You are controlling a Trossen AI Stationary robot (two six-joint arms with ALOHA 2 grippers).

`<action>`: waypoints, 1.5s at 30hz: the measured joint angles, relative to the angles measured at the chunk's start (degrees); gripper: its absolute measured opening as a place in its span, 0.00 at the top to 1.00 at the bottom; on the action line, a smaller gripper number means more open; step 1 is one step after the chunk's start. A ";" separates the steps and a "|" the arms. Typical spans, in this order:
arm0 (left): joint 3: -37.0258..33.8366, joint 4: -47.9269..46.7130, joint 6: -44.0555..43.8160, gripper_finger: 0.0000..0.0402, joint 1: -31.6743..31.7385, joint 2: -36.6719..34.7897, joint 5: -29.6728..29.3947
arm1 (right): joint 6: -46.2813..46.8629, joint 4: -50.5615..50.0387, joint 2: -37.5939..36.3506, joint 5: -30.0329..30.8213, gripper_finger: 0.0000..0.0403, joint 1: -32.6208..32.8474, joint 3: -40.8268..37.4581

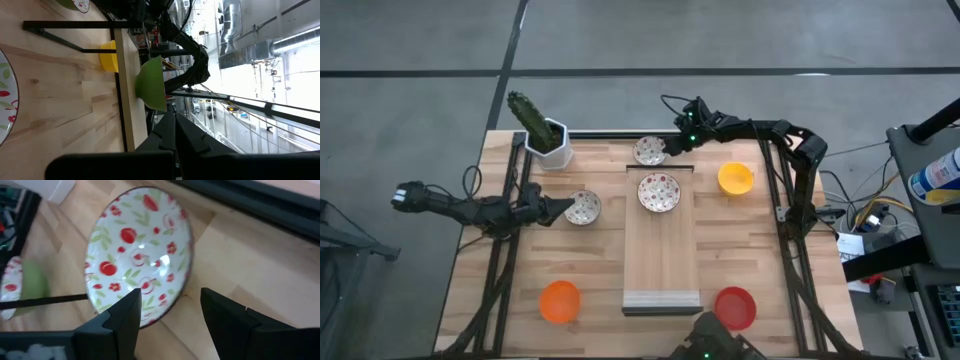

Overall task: Pick & Place Mini bowls
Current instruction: Stack the top white bowl on top of the white bowl on the shelf

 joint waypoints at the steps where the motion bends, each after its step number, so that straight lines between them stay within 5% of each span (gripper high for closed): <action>1: 0.00 0.00 0.01 0.99 0.00 0.01 0.00 | 0.01 0.00 0.00 0.25 0.50 0.00 0.00; 25: 0.00 -0.02 0.15 0.99 0.01 0.02 0.00 | 3.88 4.55 0.00 1.59 0.52 0.28 -2.97; 45: 0.00 0.00 0.06 0.99 -0.01 0.01 0.02 | 4.55 4.20 4.12 -0.90 0.94 0.31 -2.98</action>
